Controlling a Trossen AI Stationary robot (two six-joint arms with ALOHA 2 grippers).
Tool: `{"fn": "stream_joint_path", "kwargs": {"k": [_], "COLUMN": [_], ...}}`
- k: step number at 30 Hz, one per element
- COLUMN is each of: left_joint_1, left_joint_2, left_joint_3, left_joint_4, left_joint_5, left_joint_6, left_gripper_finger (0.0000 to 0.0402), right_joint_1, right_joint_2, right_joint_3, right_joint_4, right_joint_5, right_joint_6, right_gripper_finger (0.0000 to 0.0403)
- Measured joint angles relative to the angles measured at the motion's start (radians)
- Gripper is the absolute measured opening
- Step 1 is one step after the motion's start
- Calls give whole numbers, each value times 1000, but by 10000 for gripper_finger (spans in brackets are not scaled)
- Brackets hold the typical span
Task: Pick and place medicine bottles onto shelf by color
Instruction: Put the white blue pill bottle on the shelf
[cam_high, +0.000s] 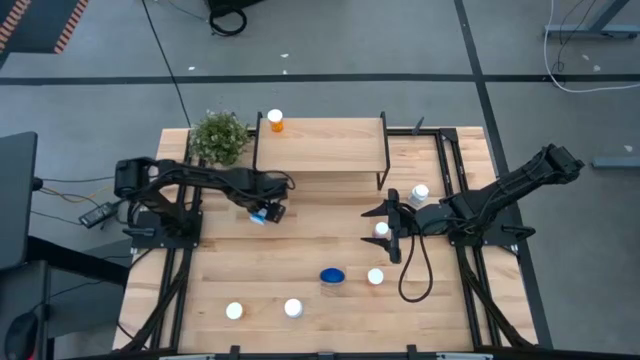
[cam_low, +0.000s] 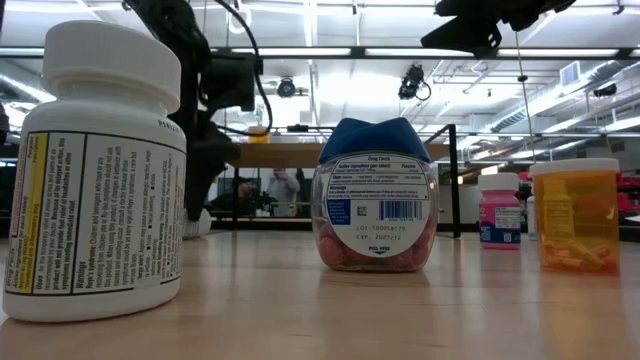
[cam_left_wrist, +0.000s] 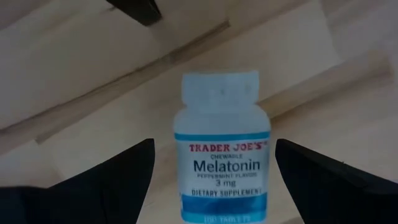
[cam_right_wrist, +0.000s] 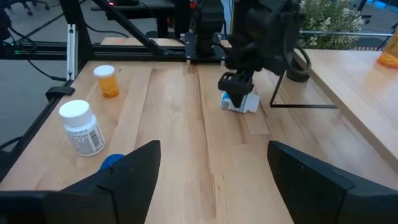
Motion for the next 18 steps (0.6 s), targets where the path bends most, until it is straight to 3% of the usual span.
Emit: {"fn": "stream_joint_path", "kwargs": {"k": [18], "left_joint_1": [11], "left_joint_2": [120], "left_joint_3": [4], "left_joint_4": [68], "left_joint_5": [36], "left_joint_6": [27], "left_gripper_finger": [334], "right_joint_1": [0], "right_joint_2": [0], "right_joint_3": [0], "right_joint_4": [-2], "right_joint_5": [0], "right_joint_6": [5], "right_gripper_finger": [305]}}
